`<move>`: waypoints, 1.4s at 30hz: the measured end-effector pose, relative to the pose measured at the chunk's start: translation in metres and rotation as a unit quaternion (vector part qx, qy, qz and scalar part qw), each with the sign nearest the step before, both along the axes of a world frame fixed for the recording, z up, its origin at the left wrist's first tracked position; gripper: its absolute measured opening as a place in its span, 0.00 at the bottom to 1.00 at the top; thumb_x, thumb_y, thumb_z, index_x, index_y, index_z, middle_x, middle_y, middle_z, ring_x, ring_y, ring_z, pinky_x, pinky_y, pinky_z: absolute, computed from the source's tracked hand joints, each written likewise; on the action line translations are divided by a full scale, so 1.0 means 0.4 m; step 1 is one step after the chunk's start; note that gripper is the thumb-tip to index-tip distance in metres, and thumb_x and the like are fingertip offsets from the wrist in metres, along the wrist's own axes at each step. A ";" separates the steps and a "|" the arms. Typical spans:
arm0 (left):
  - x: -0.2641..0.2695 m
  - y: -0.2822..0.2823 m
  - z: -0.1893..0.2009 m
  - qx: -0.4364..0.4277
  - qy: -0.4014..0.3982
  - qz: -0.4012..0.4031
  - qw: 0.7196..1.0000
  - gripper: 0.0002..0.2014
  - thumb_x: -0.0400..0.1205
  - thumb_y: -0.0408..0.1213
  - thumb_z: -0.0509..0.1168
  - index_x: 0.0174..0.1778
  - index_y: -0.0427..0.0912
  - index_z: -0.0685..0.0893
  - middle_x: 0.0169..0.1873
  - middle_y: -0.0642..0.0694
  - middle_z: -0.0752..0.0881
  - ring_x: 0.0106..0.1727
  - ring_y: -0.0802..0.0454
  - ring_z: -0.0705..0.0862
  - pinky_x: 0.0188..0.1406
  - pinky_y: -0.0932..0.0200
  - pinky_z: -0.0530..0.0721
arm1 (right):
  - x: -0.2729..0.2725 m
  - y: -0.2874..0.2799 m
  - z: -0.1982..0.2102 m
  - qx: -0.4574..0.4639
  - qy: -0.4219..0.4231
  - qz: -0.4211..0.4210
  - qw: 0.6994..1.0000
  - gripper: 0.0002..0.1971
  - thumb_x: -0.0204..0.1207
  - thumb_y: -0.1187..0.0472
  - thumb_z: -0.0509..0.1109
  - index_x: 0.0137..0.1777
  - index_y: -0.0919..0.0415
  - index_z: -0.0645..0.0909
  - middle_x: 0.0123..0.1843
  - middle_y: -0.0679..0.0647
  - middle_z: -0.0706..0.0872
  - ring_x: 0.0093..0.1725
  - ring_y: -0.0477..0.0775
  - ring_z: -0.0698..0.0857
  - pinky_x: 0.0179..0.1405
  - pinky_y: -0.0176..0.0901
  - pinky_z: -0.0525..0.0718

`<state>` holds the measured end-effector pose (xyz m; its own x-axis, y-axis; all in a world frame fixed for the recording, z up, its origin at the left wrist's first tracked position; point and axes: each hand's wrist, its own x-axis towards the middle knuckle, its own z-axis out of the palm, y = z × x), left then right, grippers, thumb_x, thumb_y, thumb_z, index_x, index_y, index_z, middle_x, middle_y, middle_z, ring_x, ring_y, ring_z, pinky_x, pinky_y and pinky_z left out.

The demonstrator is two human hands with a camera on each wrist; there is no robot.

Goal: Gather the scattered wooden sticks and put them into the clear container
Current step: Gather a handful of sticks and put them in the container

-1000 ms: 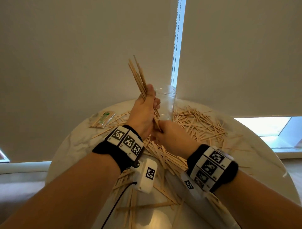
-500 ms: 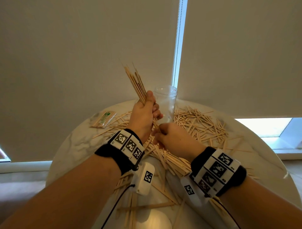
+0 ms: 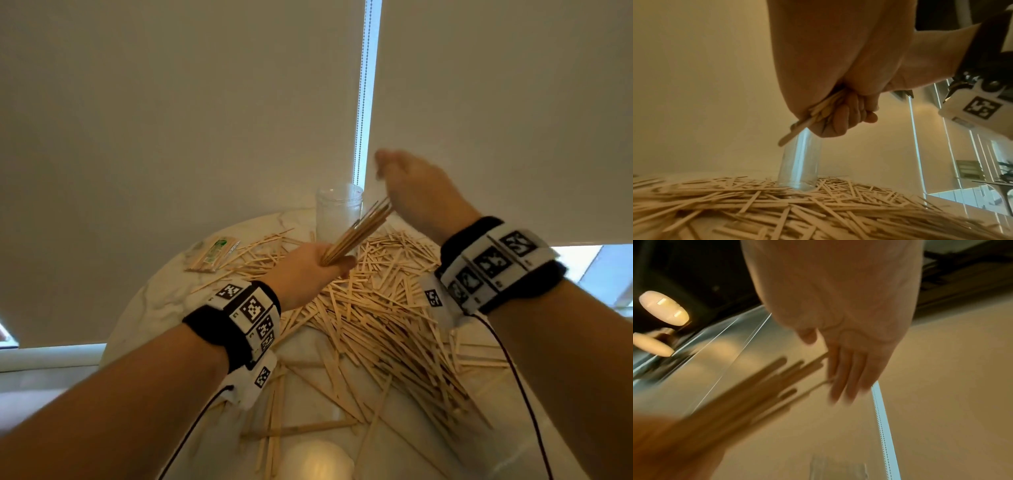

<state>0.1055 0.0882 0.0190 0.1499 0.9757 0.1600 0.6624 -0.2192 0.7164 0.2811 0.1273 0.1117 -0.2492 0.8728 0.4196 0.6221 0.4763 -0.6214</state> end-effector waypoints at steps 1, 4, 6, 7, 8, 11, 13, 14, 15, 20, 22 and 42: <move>0.012 -0.003 0.006 0.000 0.014 -0.004 1.000 0.14 0.87 0.53 0.62 0.41 0.51 0.85 0.23 0.63 0.81 0.21 0.67 0.76 0.28 0.68 0.73 | -0.015 0.003 -0.023 -0.027 -0.092 0.022 0.995 0.26 0.91 0.43 0.49 0.58 0.59 0.84 0.53 0.53 0.88 0.47 0.50 0.84 0.44 0.40 0.77; 0.036 -0.014 0.024 0.001 0.092 -0.009 0.996 0.10 0.87 0.49 0.64 0.50 0.49 0.87 0.38 0.55 0.89 0.36 0.58 0.84 0.35 0.63 0.79 | -0.049 -0.003 -0.106 0.001 -0.310 0.056 0.949 0.25 0.90 0.47 0.51 0.44 0.58 0.85 0.38 0.53 0.87 0.38 0.50 0.86 0.40 0.42 0.83; 0.042 -0.023 0.028 0.002 0.103 -0.017 0.995 0.12 0.84 0.49 0.69 0.59 0.48 0.85 0.48 0.51 0.89 0.46 0.55 0.85 0.42 0.65 0.80 | -0.050 -0.005 -0.139 0.030 -0.321 0.042 0.946 0.26 0.89 0.47 0.51 0.37 0.57 0.83 0.32 0.52 0.85 0.33 0.49 0.84 0.37 0.42 0.81; 0.041 -0.022 0.024 -0.006 0.089 -0.020 0.996 0.17 0.81 0.50 0.72 0.63 0.49 0.83 0.52 0.52 0.88 0.51 0.55 0.85 0.47 0.65 0.80 | -0.048 -0.006 -0.148 0.035 -0.317 0.035 0.947 0.26 0.88 0.46 0.52 0.35 0.56 0.83 0.31 0.51 0.85 0.31 0.49 0.84 0.34 0.41 0.80; 0.041 -0.024 0.023 -0.017 0.075 -0.018 0.997 0.21 0.78 0.50 0.75 0.65 0.50 0.81 0.56 0.54 0.87 0.54 0.56 0.84 0.52 0.63 0.80 | -0.047 -0.010 -0.155 0.046 -0.317 0.030 0.947 0.26 0.87 0.45 0.52 0.35 0.55 0.82 0.30 0.51 0.85 0.30 0.49 0.84 0.32 0.41 0.79; 0.034 -0.012 0.016 -0.038 0.074 -0.005 0.997 0.29 0.73 0.50 0.80 0.66 0.50 0.76 0.58 0.55 0.85 0.58 0.55 0.83 0.58 0.56 0.81 | -0.049 -0.017 -0.168 0.088 -0.322 0.027 0.942 0.27 0.88 0.45 0.51 0.36 0.55 0.85 0.29 0.49 0.84 0.28 0.48 0.82 0.30 0.42 0.78; 0.030 -0.008 0.021 -0.031 0.091 -0.009 0.995 0.33 0.70 0.54 0.81 0.67 0.51 0.74 0.55 0.53 0.85 0.54 0.54 0.84 0.54 0.55 0.84 | -0.041 -0.016 -0.173 0.097 -0.305 0.023 0.947 0.28 0.88 0.44 0.51 0.35 0.54 0.86 0.27 0.48 0.82 0.27 0.48 0.81 0.29 0.42 0.79; 0.028 -0.012 0.029 -0.026 0.095 -0.015 0.995 0.36 0.69 0.58 0.80 0.69 0.53 0.72 0.53 0.52 0.86 0.51 0.54 0.86 0.51 0.55 0.86 | -0.033 -0.014 -0.175 0.093 -0.295 0.017 0.951 0.28 0.88 0.44 0.51 0.35 0.55 0.86 0.26 0.48 0.81 0.26 0.48 0.81 0.29 0.42 0.79; 0.023 -0.015 0.036 -0.022 0.093 -0.019 0.995 0.38 0.69 0.62 0.79 0.71 0.55 0.70 0.50 0.52 0.88 0.48 0.56 0.87 0.48 0.56 0.87 | -0.021 -0.011 -0.178 0.086 -0.286 0.011 0.954 0.27 0.89 0.45 0.52 0.36 0.55 0.85 0.27 0.49 0.81 0.26 0.47 0.80 0.28 0.41 0.79; -0.042 0.005 0.067 0.016 -0.108 0.178 0.978 0.36 0.81 0.74 0.51 0.72 0.48 0.74 0.55 0.51 0.88 0.51 0.56 0.87 0.48 0.56 0.85 | 0.047 -0.005 -0.189 0.006 -0.153 -0.042 0.987 0.27 0.89 0.48 0.54 0.35 0.62 0.85 0.24 0.49 0.76 0.23 0.49 0.72 0.27 0.39 0.73; -0.028 0.013 0.071 -0.062 -0.277 0.209 0.936 0.35 0.83 0.71 0.48 0.69 0.45 0.78 0.54 0.46 0.89 0.55 0.46 0.88 0.58 0.42 0.87 | 0.036 -0.013 -0.189 -0.005 -0.090 -0.050 0.995 0.29 0.88 0.48 0.55 0.34 0.63 0.85 0.22 0.49 0.75 0.21 0.48 0.71 0.26 0.38 0.72; -0.021 0.089 0.071 -0.086 -0.283 0.141 0.945 0.30 0.86 0.65 0.53 0.51 0.40 0.85 0.39 0.44 0.92 0.26 0.55 0.79 0.24 0.63 0.76 | 0.016 -0.012 -0.107 -0.021 -0.088 0.051 0.995 0.18 0.86 0.42 0.62 0.48 0.53 0.87 0.28 0.47 0.78 0.20 0.40 0.71 0.17 0.26 0.67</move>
